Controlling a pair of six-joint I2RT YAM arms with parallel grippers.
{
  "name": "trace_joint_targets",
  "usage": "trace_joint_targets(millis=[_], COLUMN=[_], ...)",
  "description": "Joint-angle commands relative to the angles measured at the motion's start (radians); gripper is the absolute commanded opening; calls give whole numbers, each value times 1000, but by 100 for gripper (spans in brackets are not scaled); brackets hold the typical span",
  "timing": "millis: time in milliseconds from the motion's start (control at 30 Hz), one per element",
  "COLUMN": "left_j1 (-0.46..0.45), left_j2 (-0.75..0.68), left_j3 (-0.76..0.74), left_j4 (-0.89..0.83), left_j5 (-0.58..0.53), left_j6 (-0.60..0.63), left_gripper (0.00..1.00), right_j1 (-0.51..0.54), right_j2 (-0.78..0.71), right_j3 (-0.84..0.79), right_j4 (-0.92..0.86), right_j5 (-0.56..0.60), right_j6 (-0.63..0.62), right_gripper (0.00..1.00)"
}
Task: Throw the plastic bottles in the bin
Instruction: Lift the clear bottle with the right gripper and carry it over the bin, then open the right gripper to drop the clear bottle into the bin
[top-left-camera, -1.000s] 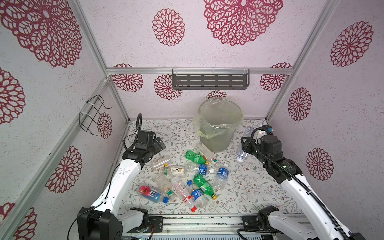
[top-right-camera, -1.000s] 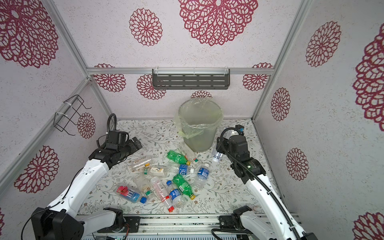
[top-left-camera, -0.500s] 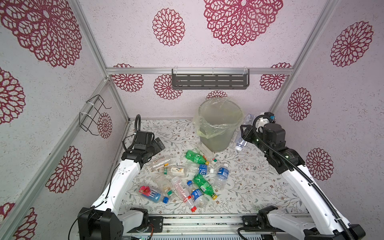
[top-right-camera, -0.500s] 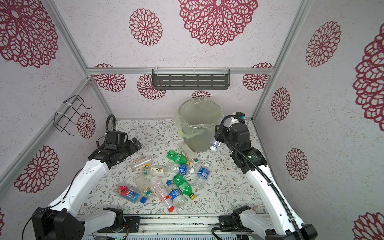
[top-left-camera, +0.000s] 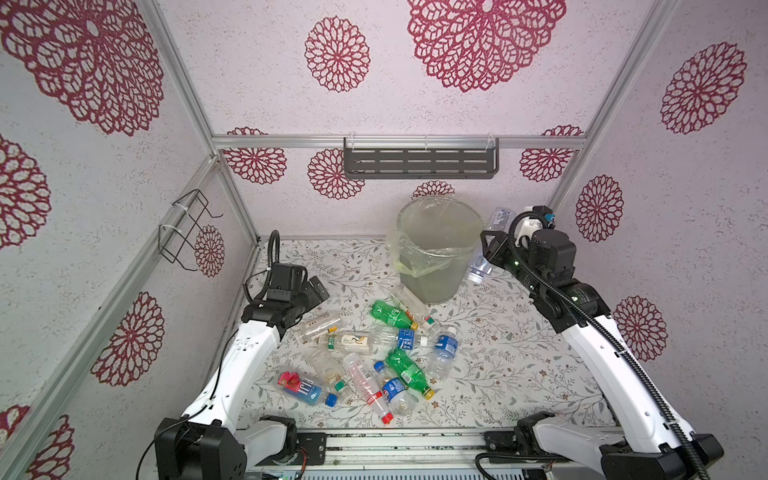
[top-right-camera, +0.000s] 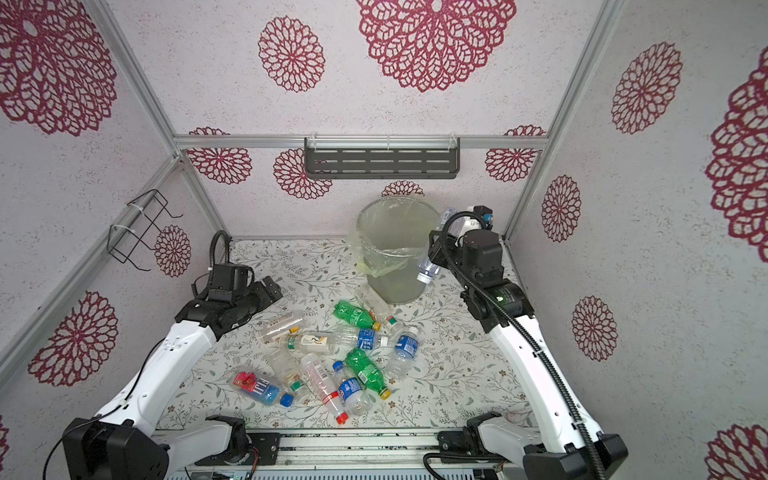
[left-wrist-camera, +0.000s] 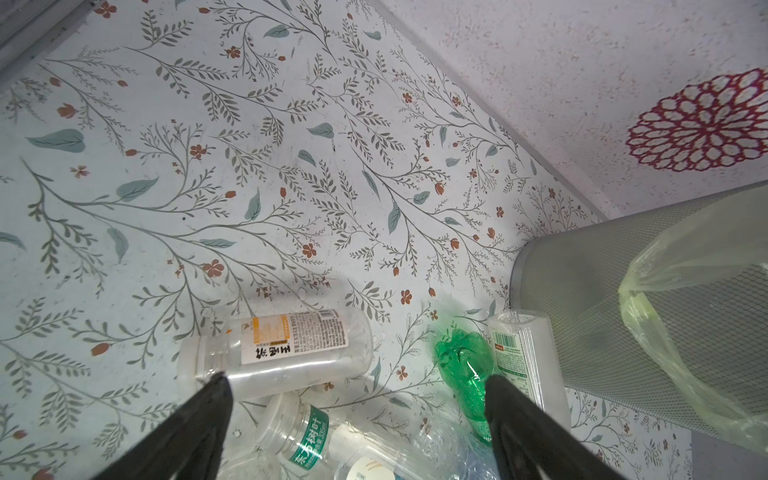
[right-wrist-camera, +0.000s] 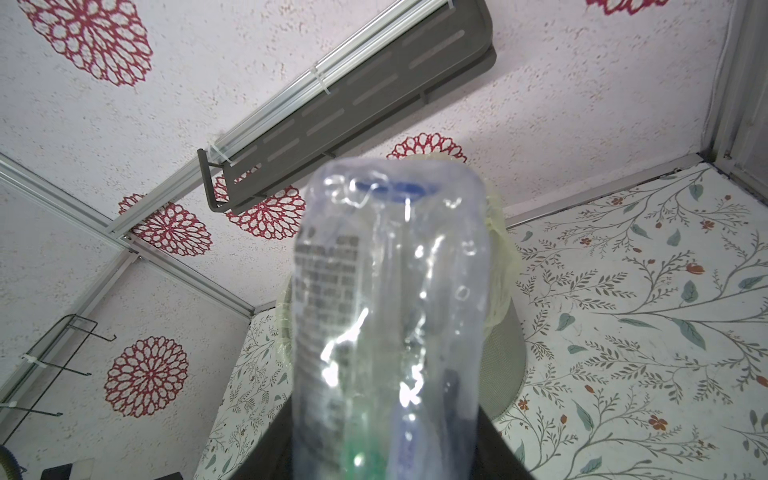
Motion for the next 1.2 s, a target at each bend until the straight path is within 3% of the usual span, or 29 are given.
trace_joint_targets(millis=[0,200,333,433,600,633,700,733,833,1167], left_j1=[11,17,43,73,100,103,109,111,116,128], left_j2=[-17,-13,-15,-32,-56,-57,-59,-60,-70,-81], left_j3=[-10,-11,18,19,-13,-17,-20,-20,-27,-42], left_j4=[17,27,-10,-14,7,7,2,-2,-6,-5], left_j5=[6,18,3,17,42,46,52,53,64,56], left_j6=[0,6,41,42,21,18,11,7,-11,-13], left_gripper=[97,97,97,97,97,97,97,97,97,97], right_j1=[-10,-11,-11,-11,-11,-11,-11,-11,-11,-11], right_j2=[-72,-147,-111,-23,215,279,414,485,588,383], right_j3=[-25,-107,-70,9,214,277,432,530,671,371], right_j4=[37,71,84,131,183,177,113,40,-43,125], right_j5=[-6,13,-3,-89,-109,-103,-79,-52,-19,-77], right_j6=[36,68,58,29,34,28,-7,-24,-45,-27], right_gripper=[47,47,47,47,47,50,87,99,99,99])
